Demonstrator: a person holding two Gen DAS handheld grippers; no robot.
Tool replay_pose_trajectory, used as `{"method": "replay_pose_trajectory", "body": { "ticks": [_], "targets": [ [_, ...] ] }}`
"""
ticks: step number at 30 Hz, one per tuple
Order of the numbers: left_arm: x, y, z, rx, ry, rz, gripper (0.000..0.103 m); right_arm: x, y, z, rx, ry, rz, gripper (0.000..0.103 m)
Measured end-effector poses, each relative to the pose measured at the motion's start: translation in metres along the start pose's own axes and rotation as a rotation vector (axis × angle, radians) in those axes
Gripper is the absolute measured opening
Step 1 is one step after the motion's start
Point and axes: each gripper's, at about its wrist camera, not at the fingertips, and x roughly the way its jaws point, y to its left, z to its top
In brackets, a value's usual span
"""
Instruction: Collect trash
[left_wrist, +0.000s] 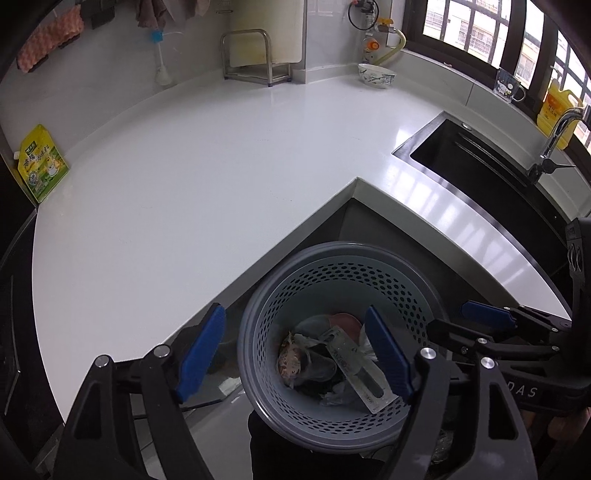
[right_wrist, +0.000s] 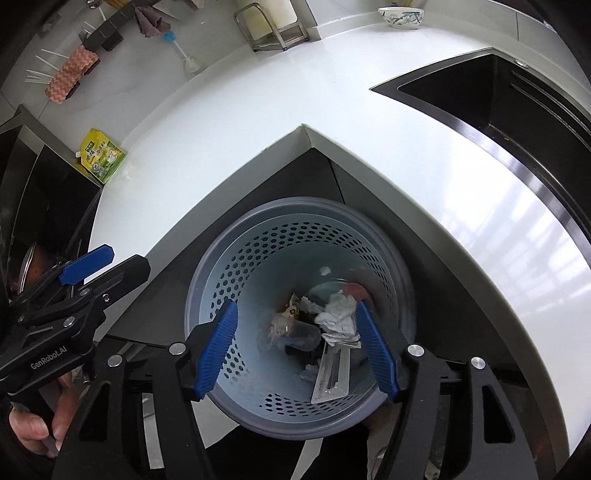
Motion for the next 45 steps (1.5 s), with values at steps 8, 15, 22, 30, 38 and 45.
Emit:
{"method": "replay_pose_trajectory", "body": {
  "ticks": [8, 15, 22, 30, 38, 45],
  "targets": [
    [-0.015, 0.002, 0.003, -0.051, 0.008, 0.042, 0.08, -0.017, 0.003, 0.004, -0.008, -0.011, -0.043, 0.064],
    [-0.027, -0.006, 0.007, -0.045, 0.002, 0.057, 0.082, -0.037, 0.007, 0.006, -0.005, -0.024, -0.057, 0.064],
    [-0.039, -0.014, 0.011, -0.043, -0.004, 0.073, 0.085, -0.055, 0.005, 0.008, -0.004, -0.045, -0.093, 0.067],
    [-0.049, -0.019, 0.011, -0.034, -0.01, 0.098, 0.092, -0.063, 0.009, 0.006, -0.013, -0.044, -0.112, 0.068],
    [-0.051, -0.022, 0.012, -0.038, 0.003, 0.116, 0.096, -0.064, 0.012, 0.005, -0.019, -0.041, -0.122, 0.068],
    [-0.05, -0.021, 0.013, -0.05, 0.018, 0.124, 0.097, -0.066, 0.01, 0.005, -0.016, -0.042, -0.13, 0.068]
  ]
}}
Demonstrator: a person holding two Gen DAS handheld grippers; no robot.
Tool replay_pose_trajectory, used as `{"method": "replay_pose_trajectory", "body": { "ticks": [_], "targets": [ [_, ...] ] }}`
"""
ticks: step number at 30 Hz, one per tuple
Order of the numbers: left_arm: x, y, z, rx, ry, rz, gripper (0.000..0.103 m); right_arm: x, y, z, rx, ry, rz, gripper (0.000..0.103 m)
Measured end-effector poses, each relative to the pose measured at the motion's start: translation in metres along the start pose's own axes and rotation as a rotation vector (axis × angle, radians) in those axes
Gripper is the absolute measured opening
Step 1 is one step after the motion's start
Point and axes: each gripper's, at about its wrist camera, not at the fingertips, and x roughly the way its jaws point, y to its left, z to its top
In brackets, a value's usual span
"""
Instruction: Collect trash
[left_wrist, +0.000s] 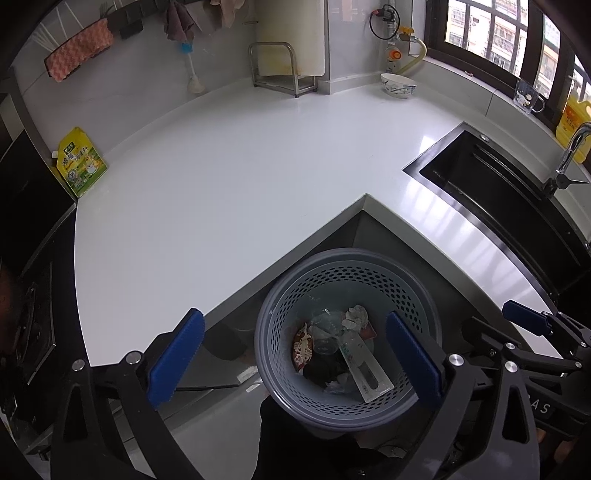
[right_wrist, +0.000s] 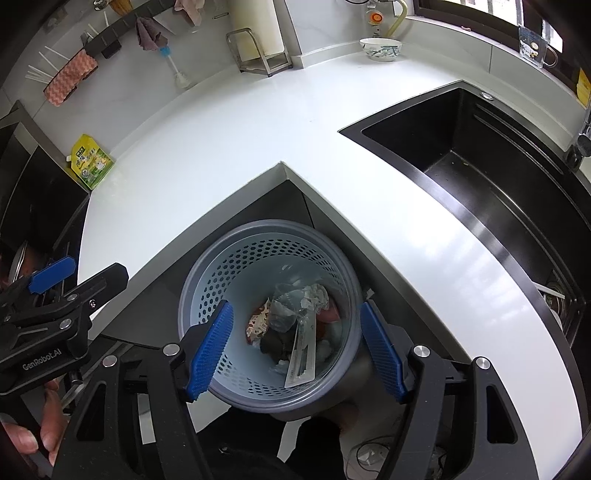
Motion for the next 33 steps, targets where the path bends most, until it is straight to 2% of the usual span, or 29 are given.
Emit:
{"method": "replay_pose_trajectory", "body": {
  "ticks": [33],
  "targets": [
    [-0.0022, 0.0008, 0.0006, 0.003, 0.007, 0.051, 0.097, -0.005, 0.0085, -0.0006, -0.017, -0.006, -0.014, 0.068]
  ]
}}
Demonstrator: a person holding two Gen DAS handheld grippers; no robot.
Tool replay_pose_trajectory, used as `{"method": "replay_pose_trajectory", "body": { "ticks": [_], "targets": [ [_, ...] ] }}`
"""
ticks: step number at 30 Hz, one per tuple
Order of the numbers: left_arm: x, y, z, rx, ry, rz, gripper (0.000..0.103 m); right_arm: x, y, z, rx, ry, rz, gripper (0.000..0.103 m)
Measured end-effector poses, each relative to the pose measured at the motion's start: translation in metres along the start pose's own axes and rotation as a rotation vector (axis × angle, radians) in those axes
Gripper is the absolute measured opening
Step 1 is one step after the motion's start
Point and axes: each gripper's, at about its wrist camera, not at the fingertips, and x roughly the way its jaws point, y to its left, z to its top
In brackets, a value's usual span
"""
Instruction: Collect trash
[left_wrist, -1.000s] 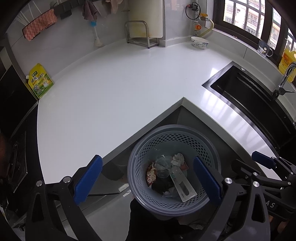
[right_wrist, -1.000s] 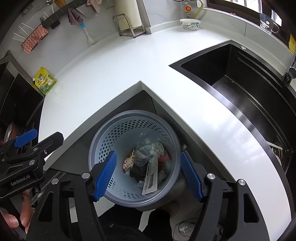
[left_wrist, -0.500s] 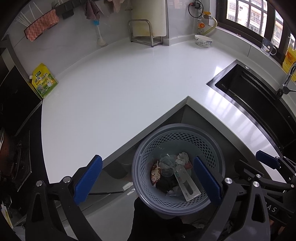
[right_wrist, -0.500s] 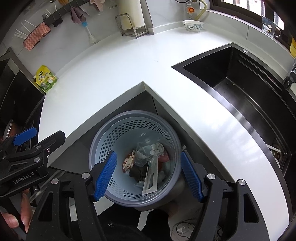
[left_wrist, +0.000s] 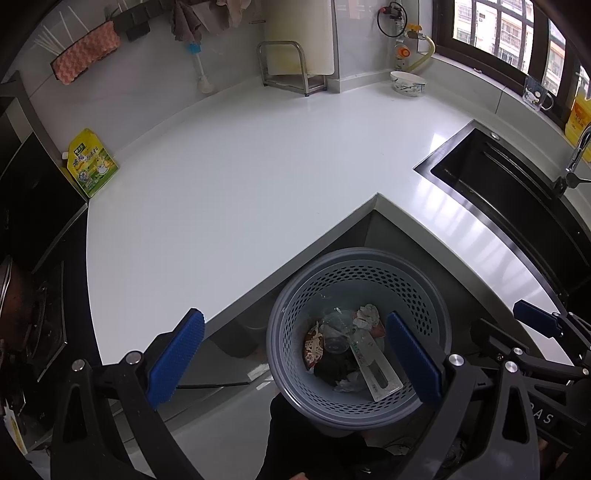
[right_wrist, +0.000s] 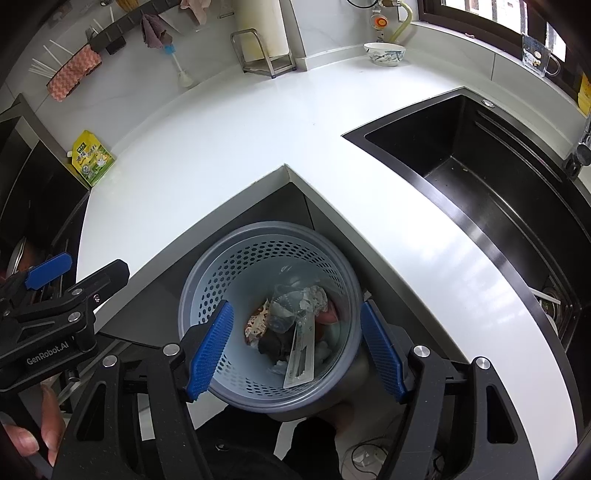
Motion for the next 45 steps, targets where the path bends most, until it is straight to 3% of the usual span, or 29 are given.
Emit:
{"method": "replay_pose_trajectory", "body": {
  "ticks": [45],
  "targets": [
    [0.0029, 0.0025, -0.0006, -0.026, 0.007, 0.011, 0.097, 0.0046, -0.0022, 0.0022, -0.004, 0.001, -0.004, 0.068]
  ]
}}
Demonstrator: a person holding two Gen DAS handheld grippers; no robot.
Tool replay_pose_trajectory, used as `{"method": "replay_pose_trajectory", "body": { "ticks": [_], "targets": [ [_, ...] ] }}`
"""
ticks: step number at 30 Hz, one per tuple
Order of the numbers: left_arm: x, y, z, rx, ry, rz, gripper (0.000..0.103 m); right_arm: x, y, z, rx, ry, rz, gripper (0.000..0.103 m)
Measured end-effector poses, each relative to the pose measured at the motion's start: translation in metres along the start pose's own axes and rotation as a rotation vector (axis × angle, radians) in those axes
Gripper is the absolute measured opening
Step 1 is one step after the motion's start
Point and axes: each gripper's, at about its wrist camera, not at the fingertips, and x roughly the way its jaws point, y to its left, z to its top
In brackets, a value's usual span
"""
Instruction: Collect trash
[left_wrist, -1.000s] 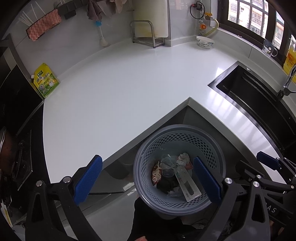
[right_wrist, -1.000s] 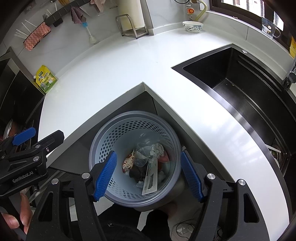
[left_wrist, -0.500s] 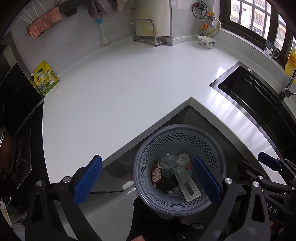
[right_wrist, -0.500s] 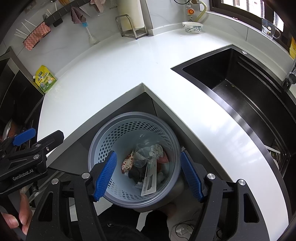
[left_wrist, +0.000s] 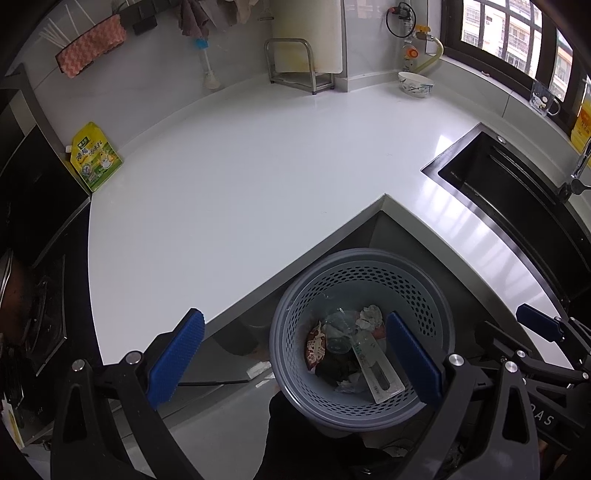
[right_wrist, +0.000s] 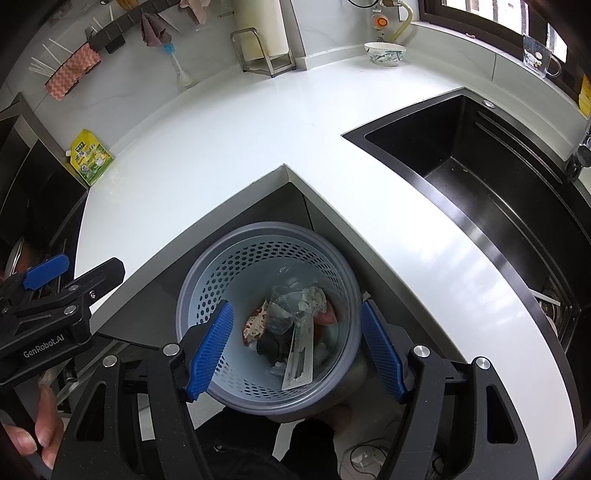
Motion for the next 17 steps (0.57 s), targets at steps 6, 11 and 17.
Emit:
{"method": "replay_pose_trajectory", "body": {
  "ticks": [6, 11, 17],
  "targets": [
    [-0.0004, -0.0008, -0.0007, 0.003, -0.002, 0.001, 0.097, -0.0015, 0.0025, -0.001, -0.006, -0.006, -0.003, 0.068],
    [0.0015, -0.0004, -0.0008, 0.003, 0.009, 0.001, 0.097, -0.0023, 0.0027, -0.0013, -0.005, -0.009, -0.002, 0.068],
    [0.0032, 0.0006, -0.002, -0.001, 0.021, 0.006, 0.097, -0.0033, 0.0035, -0.0014, -0.005, -0.01, -0.003, 0.068]
  ]
}}
